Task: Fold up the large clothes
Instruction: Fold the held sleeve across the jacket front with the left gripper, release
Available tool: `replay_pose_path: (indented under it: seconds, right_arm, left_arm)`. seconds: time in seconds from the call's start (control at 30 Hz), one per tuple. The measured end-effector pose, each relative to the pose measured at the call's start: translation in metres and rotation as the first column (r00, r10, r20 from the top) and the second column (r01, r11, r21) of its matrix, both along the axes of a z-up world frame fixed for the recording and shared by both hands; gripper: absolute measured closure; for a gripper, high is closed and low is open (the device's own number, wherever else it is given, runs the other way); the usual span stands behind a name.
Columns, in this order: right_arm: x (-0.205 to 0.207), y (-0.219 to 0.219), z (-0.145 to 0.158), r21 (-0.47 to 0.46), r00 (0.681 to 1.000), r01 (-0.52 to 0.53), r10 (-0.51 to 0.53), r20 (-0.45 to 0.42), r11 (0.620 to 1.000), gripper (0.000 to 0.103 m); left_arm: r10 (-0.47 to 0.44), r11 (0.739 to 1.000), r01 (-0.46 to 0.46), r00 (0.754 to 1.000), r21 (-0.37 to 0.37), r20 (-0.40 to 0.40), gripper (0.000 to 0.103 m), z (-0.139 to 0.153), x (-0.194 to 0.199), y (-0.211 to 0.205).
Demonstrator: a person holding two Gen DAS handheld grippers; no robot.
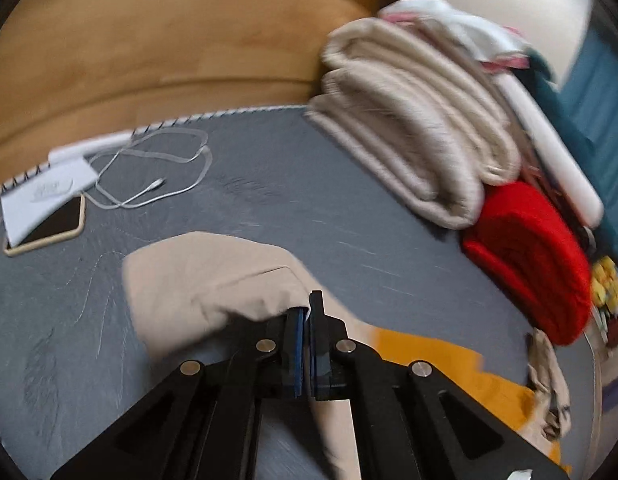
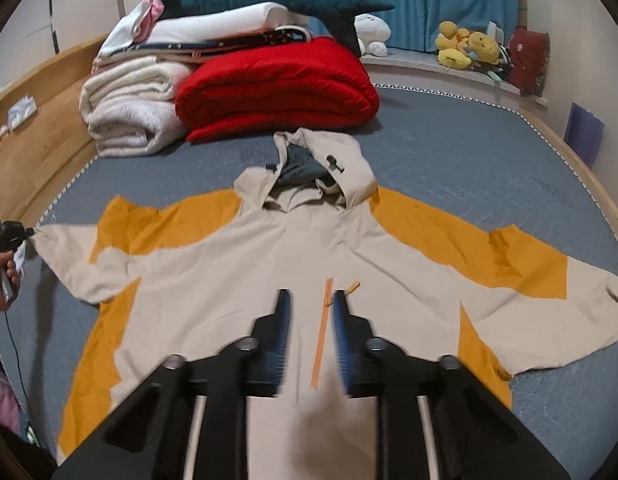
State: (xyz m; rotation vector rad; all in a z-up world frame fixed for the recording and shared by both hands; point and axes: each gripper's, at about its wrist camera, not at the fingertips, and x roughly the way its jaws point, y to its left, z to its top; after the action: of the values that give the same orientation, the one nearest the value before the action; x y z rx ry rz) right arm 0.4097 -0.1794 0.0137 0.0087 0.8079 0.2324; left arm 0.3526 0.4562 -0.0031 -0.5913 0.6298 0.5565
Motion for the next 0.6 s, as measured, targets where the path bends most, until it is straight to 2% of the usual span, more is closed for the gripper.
replay_pose_path:
  seconds: [0.13, 0.23, 0.27, 0.3, 0.33, 0.37, 0.4, 0.43, 0.53, 0.57, 0.6]
  right_arm:
    - [0.003, -0.011, 0.023, 0.064, 1.000, 0.020, -0.020, -0.006, 0.998, 0.091]
    - [0.003, -0.018, 0.039, 0.087, 1.000, -0.024, 0.025, -0.011, 0.996, 0.089]
    - [0.002, -0.020, 0.044, 0.079, 0.999, -0.043, 0.044, -0.007, 0.996, 0.087]
    - [0.000, -0.022, 0.046, 0.066, 0.999, -0.049, 0.049, 0.001, 0.997, 0.078]
    - [-0.004, -0.027, 0.052, 0.050, 0.999, -0.039, 0.037, 0.027, 0.998, 0.069]
    - [-0.007, -0.031, 0.055, 0.047, 0.999, -0.024, 0.022, 0.042, 0.999, 0.047]
    - [-0.009, -0.035, 0.056, 0.051, 0.999, -0.013, 0.011, 0.049, 0.999, 0.037]
    - [-0.009, -0.041, 0.056, 0.060, 0.999, -0.006, 0.004, 0.041, 0.998, 0.037]
    - [-0.009, -0.052, 0.049, 0.074, 1.000, 0.014, -0.013, -0.007, 0.997, 0.037]
    - [-0.008, -0.055, 0.044, 0.073, 0.999, 0.022, -0.019, -0.032, 0.997, 0.037]
    - [-0.007, -0.056, 0.040, 0.075, 0.999, 0.026, -0.022, -0.047, 0.997, 0.039]
  left_arm:
    - [-0.104, 0.993, 0.101, 0.993, 0.067, 0.047, 0.103, 0.058, -0.009, -0.091]
    - [-0.215, 0.971, 0.203, 0.973, 0.124, 0.089, 0.103, 0.088, -0.016, -0.173]
    - [-0.258, 0.960, 0.243, 0.961, 0.143, 0.098, 0.103, 0.091, -0.018, -0.197]
    - [-0.320, 0.939, 0.301, 0.942, 0.165, 0.101, 0.103, 0.091, -0.015, -0.228]
    - [-0.391, 0.910, 0.369, 0.916, 0.188, 0.095, 0.103, 0.087, -0.011, -0.261]
    - [-0.460, 0.876, 0.436, 0.884, 0.206, 0.081, 0.103, 0.079, -0.007, -0.293]
    - [-0.527, 0.836, 0.506, 0.848, 0.210, 0.055, 0.103, 0.068, -0.001, -0.325]
    - [-0.571, 0.809, 0.555, 0.820, 0.194, 0.034, 0.103, 0.059, 0.004, -0.347]
    - [-0.728, 0.679, 0.728, 0.684, 0.099, -0.039, 0.101, 0.016, 0.025, -0.425]
    - [-0.753, 0.652, 0.756, 0.655, 0.063, -0.071, 0.101, 0.002, 0.030, -0.442]
    - [-0.790, 0.606, 0.795, 0.602, 0.002, -0.115, 0.099, -0.018, 0.036, -0.461]
